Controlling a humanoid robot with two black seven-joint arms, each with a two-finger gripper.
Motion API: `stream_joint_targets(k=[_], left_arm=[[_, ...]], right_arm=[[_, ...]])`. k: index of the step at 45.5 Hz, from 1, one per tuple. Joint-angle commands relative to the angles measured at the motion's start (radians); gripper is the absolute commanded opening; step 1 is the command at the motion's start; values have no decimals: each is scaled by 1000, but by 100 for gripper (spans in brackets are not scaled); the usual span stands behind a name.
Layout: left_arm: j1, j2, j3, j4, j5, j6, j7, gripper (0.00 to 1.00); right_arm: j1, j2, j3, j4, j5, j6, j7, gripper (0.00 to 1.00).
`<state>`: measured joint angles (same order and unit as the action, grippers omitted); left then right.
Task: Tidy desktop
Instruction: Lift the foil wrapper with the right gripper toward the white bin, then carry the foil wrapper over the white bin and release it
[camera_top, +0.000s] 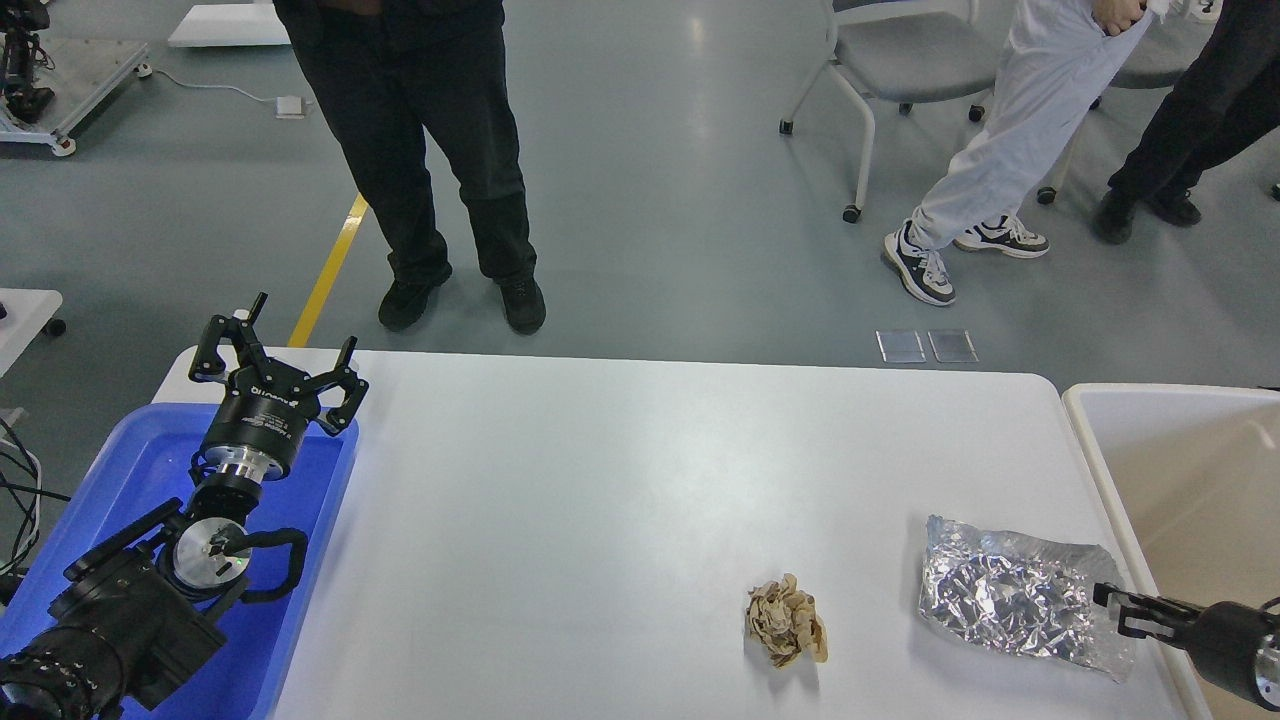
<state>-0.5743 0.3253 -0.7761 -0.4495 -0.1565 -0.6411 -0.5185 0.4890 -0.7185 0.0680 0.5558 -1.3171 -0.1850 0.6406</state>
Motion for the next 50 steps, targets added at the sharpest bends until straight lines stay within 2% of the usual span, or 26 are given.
stream_joint_targets(k=[1, 9, 15, 23, 29, 35, 41, 45, 50], left_arm=[[-1, 1, 1, 0, 0, -2, 0, 100], [1, 0, 0, 0, 0, -2, 0, 100], [-1, 0, 0, 0, 0, -2, 0, 100], [-1, 0, 0, 0, 0, -2, 0, 100], [-1, 0, 0, 0, 0, -2, 0, 100], [-1, 1, 0, 0, 0, -2, 0, 100], [1, 1, 0, 0, 2, -2, 0, 100], [1, 1, 0, 0, 0, -3, 0, 100], [1, 0, 0, 0, 2, -3, 0, 100]], right_arm=[[37, -36, 3, 16, 73, 10, 77, 0], [95, -119, -8, 73, 134, 64, 125, 0], [134, -237, -4, 186, 151, 160, 125, 0], [189, -424, -4, 375, 151, 205, 123, 0], [249, -545, -2, 479, 150, 280, 123, 0], [299, -651, -1, 542, 144, 349, 123, 0], [350, -707, 3, 541, 137, 427, 123, 0], [372, -696, 4, 497, 137, 449, 93, 0], [393, -635, 3, 353, 151, 452, 13, 0]])
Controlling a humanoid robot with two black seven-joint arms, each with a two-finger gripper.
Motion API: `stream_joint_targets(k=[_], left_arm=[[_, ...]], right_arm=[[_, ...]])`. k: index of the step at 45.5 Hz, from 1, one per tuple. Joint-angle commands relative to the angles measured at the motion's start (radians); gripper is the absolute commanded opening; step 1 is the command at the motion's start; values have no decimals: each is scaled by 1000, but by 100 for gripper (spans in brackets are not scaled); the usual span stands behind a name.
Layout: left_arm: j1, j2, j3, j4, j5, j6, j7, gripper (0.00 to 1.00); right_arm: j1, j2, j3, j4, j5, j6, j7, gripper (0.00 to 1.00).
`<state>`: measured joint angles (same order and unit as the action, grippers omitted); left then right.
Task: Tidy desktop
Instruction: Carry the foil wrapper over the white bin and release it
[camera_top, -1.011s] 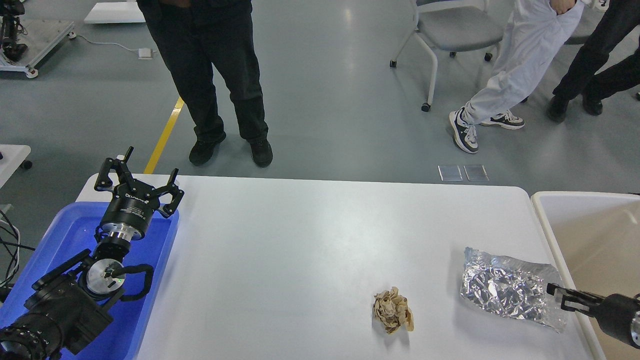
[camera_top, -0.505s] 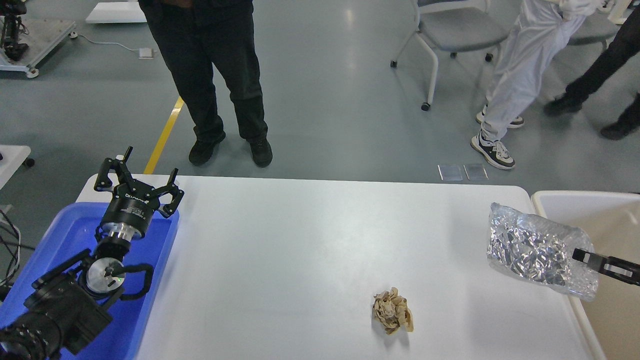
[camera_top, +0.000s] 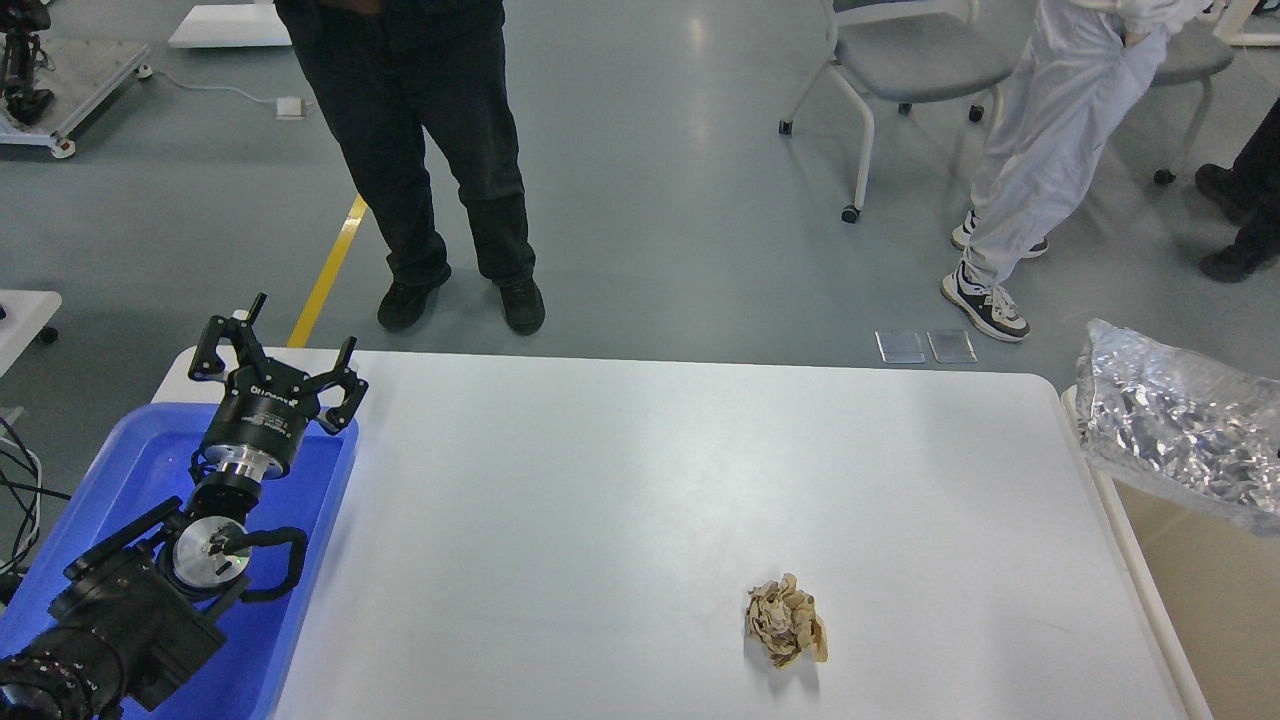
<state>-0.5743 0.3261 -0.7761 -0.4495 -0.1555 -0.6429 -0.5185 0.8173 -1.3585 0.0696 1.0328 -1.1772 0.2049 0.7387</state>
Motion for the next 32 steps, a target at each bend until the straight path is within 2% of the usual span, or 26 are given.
stream_joint_targets(k=[1, 6, 11, 14, 22, 29, 32], left_arm=[[1, 1, 0, 0, 1, -1, 0, 100], [1, 1, 0, 0, 1, -1, 0, 100], [1, 1, 0, 0, 1, -1, 0, 100], [1, -1, 0, 0, -1, -1, 0, 100], [1, 1, 0, 0, -1, 0, 0, 100], [1, 1, 0, 0, -1, -1, 0, 100], [1, -1, 0, 0, 1, -1, 0, 100]], right_arm=[[69, 36, -1, -164, 14, 62, -96, 0], [85, 212, -8, -406, 83, 65, -128, 0], [80, 372, -16, -678, 296, 68, -237, 0], [75, 444, -34, -778, 421, 71, -301, 0], [48, 536, -56, -861, 698, 57, -490, 0], [0, 611, -51, -916, 858, 25, -594, 0], [-20, 654, -42, -958, 922, -7, -654, 0]])
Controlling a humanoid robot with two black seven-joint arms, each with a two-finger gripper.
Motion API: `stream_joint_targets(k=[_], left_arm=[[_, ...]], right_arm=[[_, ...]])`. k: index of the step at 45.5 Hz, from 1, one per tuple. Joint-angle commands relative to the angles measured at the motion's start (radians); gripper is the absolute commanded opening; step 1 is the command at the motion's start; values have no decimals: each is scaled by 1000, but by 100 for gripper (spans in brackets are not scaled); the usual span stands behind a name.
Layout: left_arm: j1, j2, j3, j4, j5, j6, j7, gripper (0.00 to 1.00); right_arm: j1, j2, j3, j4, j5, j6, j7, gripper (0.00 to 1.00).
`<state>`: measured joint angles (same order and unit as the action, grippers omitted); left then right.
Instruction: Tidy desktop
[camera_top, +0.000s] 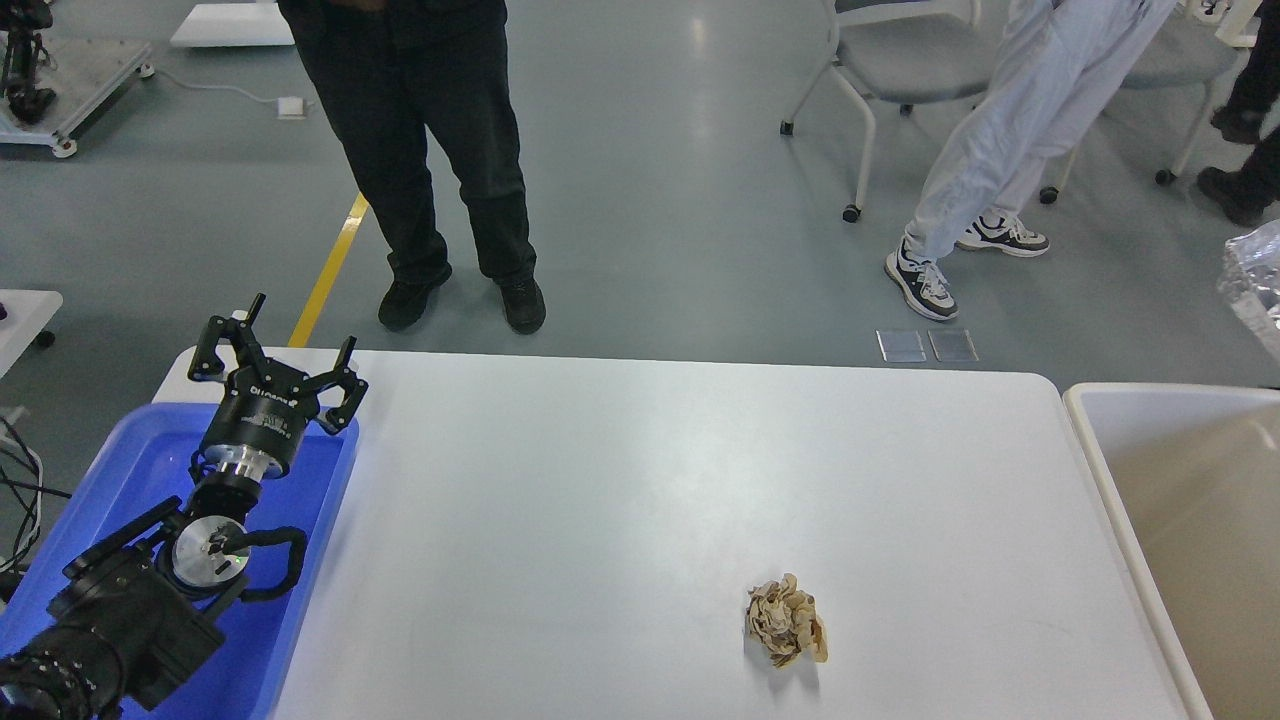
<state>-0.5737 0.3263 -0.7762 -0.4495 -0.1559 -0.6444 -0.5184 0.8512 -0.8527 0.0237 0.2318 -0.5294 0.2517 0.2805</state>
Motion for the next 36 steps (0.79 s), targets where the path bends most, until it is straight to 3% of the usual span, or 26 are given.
stream_joint_targets(k=[1, 12, 22, 36], left_arm=[[0, 0, 0, 0, 1, 0, 1, 100], [0, -1, 0, 0, 1, 0, 0, 100], [0, 0, 0, 0, -1, 2, 0, 100], [0, 0, 0, 0, -1, 0, 0, 100]], right_arm=[[-61, 162, 4, -167, 296, -67, -213, 0], [-144, 256, 5, -184, 500, -195, -319, 0], [-208, 325, 5, -184, 508, -253, -320, 0], [-251, 328, -2, -184, 499, -258, -313, 0]])
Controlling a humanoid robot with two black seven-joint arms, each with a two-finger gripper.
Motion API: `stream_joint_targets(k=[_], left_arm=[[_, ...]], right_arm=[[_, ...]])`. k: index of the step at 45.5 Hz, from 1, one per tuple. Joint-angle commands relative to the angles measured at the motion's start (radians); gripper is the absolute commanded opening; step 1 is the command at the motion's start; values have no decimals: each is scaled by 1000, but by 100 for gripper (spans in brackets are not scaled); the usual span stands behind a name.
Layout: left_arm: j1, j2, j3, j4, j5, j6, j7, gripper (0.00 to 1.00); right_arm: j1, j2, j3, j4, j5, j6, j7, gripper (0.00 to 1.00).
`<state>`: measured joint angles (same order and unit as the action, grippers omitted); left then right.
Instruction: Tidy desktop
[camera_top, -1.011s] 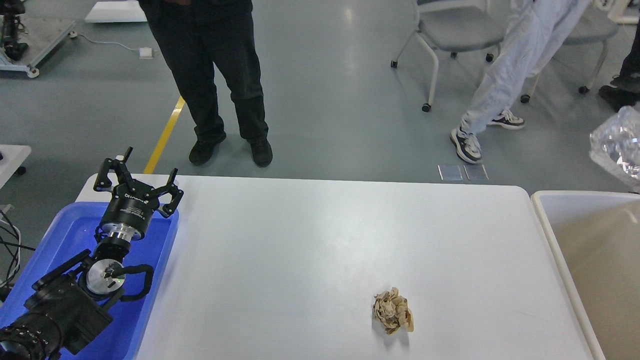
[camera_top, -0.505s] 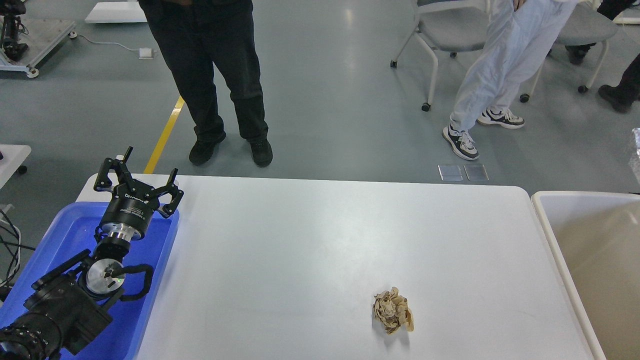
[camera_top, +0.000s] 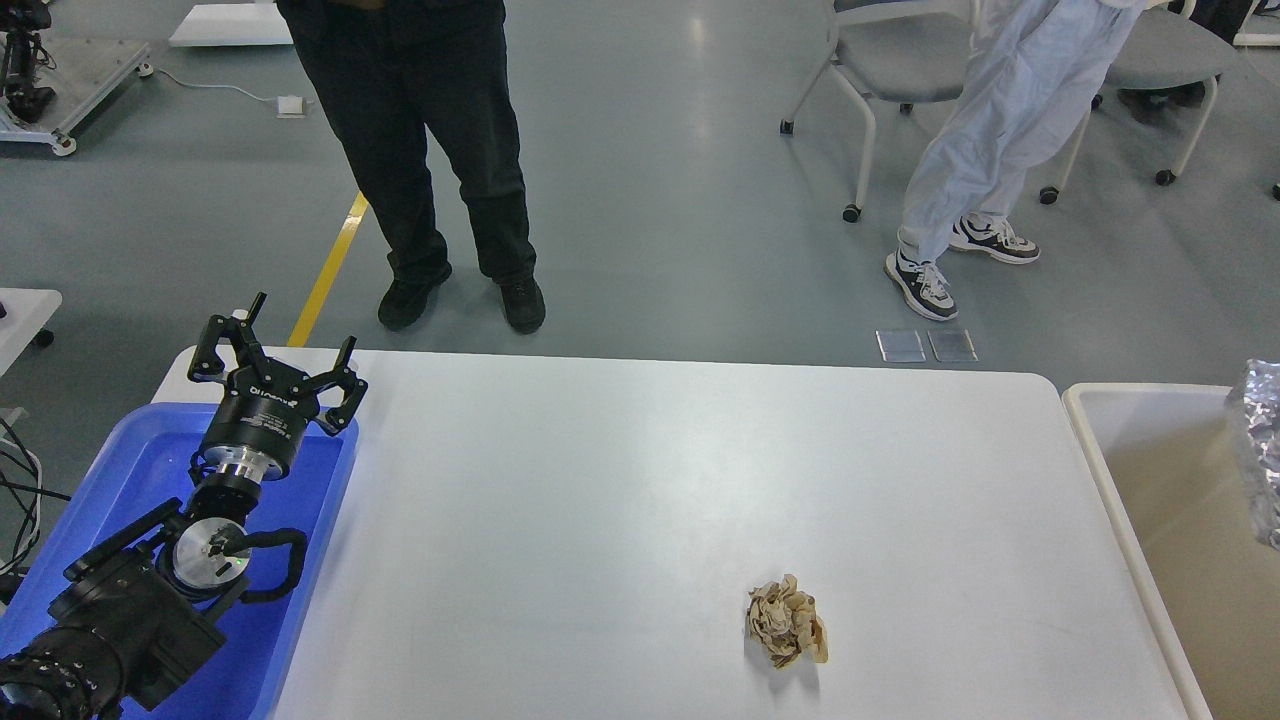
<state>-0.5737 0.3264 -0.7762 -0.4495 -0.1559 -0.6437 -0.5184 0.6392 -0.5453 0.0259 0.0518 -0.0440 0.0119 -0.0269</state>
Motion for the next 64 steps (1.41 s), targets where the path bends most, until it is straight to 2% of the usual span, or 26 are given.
stream_joint_targets(k=[1, 12, 13, 14, 15, 36, 41, 51, 59, 64], left_arm=[[0, 0, 0, 0, -1, -1, 0, 100], [0, 0, 0, 0, -1, -1, 0, 100], [0, 0, 0, 0, -1, -1, 0, 100], [0, 0, 0, 0, 1, -1, 0, 100], [0, 0, 0, 0, 1, -1, 0, 100], [0, 0, 0, 0, -1, -1, 0, 100], [0, 0, 0, 0, 1, -1, 0, 100], [0, 0, 0, 0, -1, 1, 0, 100], [0, 0, 2, 0, -1, 1, 0, 100], [0, 0, 2, 0, -1, 1, 0, 100]], right_arm=[[-41, 21, -4, -4, 13, -18, -5, 0], [-62, 21, 5, -4, 15, -13, 1, 0], [-62, 21, 6, -3, 16, -12, 1, 16], [-62, 21, 6, -1, 18, -12, 1, 65], [-62, 21, 8, 0, 18, -10, 1, 100], [-18, 11, 51, -6, 22, -13, 2, 100], [29, 11, 187, -1, 24, -13, 2, 100], [125, 15, 583, 60, 47, 16, 2, 100], [140, 5, 753, 209, 56, 114, 2, 100], [139, 7, 833, 289, 136, 230, 2, 100]])
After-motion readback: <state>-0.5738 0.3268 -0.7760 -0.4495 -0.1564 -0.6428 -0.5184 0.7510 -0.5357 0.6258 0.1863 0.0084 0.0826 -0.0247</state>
